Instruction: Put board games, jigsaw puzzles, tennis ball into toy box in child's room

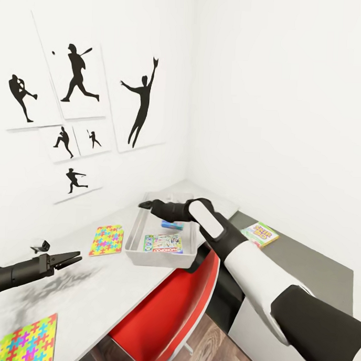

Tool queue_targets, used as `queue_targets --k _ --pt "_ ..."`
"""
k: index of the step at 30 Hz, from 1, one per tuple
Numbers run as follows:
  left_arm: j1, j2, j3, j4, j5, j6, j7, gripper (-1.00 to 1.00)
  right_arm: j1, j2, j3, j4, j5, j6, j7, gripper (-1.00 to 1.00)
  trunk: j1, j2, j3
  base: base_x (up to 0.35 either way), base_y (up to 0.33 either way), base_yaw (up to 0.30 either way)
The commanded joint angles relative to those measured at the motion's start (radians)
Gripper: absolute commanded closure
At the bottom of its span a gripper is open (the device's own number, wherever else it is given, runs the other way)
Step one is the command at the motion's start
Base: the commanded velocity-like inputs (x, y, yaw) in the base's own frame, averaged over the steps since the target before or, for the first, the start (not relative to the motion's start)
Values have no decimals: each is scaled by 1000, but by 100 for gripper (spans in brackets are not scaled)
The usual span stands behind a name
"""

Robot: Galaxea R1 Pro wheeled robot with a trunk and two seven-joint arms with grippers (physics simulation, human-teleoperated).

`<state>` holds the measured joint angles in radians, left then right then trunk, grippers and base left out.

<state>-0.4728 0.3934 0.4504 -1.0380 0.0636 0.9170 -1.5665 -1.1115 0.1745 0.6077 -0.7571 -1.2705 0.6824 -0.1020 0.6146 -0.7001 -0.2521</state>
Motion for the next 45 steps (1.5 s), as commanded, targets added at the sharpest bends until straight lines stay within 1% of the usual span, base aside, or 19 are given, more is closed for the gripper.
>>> queue_targets --k 1,2,7,13,20,29,33,39,43,45 --pt "-1 1 0 0 -1 11 -4 -100 5 0 1 -16 -10 1 -11 -100 -4 6 2 0 0 0" --pt "-1 1 1 0 -1 11 -4 -100 14 -7 1 -38 -10 0 -11 -100 -7 13 5 0 0 0" --pt "-1 1 0 0 1 12 -4 -100 33 -17 1 -67 -9 -2 -10 -100 -27 48 20 0 0 0" --pt "-1 -2 0 -1 2 16 -4 -100 37 -18 1 -74 -9 -4 -9 -100 -50 90 39 -10 0 0" --pt "-1 -1 0 -1 2 17 -4 -100 41 -22 1 -76 -10 -3 -8 -100 -76 139 61 -210 0 0" --pt "-1 1 1 -1 2 20 -4 -100 103 -31 -1 -79 -9 -5 -4 -100 -111 202 89 -60 0 0" --pt "-1 1 1 -1 2 20 -4 -100 114 -32 -1 -92 -9 -6 -3 -100 -126 230 102 -7 0 0" --pt "-1 2 1 -1 2 20 -4 -100 134 -38 -1 -155 -10 -5 -4 -100 -149 272 121 -1 0 0" --pt "-1 1 1 -1 2 20 -4 -100 149 -40 0 -217 -9 2 -5 -100 -165 300 133 0 0 0" --pt "-1 1 1 -1 2 20 -4 -100 153 -41 2 -249 -9 5 -5 -100 -165 300 133 0 0 0"
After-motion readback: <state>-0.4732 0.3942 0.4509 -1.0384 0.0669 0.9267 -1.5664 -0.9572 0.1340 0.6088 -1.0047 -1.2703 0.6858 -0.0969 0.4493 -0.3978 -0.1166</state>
